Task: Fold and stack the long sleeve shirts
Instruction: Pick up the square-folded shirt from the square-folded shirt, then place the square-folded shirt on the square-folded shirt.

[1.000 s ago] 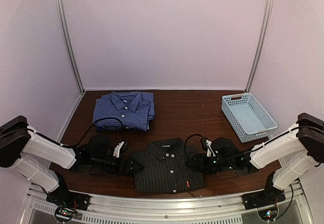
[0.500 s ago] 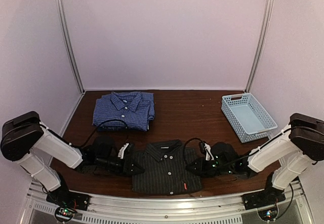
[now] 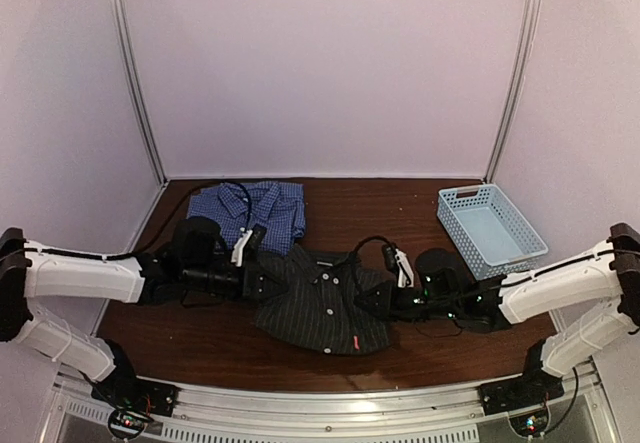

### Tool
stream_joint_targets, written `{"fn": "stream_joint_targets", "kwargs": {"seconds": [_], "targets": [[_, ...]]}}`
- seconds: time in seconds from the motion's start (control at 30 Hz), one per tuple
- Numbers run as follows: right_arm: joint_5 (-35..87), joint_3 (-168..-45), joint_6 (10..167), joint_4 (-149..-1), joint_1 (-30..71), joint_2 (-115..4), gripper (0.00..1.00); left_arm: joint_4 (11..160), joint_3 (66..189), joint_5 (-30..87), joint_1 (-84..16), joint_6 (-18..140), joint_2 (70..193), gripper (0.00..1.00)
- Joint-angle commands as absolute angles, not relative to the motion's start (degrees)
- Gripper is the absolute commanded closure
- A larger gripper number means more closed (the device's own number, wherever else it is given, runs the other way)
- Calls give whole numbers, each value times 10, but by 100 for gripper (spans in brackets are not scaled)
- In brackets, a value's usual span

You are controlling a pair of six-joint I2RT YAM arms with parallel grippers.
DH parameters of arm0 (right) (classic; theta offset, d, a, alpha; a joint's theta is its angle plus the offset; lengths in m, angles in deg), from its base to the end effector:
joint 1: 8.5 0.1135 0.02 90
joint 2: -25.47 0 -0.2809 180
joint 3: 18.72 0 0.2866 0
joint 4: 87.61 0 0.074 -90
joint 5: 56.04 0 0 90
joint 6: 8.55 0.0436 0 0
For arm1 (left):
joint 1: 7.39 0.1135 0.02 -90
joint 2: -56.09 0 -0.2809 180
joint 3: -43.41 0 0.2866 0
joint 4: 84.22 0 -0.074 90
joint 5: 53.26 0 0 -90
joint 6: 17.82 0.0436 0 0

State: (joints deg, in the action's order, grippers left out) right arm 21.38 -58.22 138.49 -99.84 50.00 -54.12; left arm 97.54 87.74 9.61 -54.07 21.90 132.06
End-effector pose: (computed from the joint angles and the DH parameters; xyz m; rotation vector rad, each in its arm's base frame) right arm 0.1442 0.2535 0.1507 -0.1890 2.3851 1.3571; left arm 0.1870 -0.2273 0.1795 0.2584 2.3988 -1.4176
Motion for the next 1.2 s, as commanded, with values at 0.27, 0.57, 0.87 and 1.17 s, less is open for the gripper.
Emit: {"fn": "stream_joint_targets", "kwargs": {"seconds": [0.27, 0.57, 0.87, 1.17], "targets": [[253, -907, 1228, -777, 416, -599, 100, 718, 1133, 78, -300, 437, 1328, 100], [166, -1224, 1179, -739, 350, -846, 100, 646, 1321, 35, -115, 485, 1503, 100], [83, -1395, 1232, -795, 323, -1044, 100, 624, 1372, 64, -28, 499, 1606, 100], [38, -1440, 1279, -850, 311, -1161, 100, 637, 1364, 85, -12, 493, 1664, 100]]}}
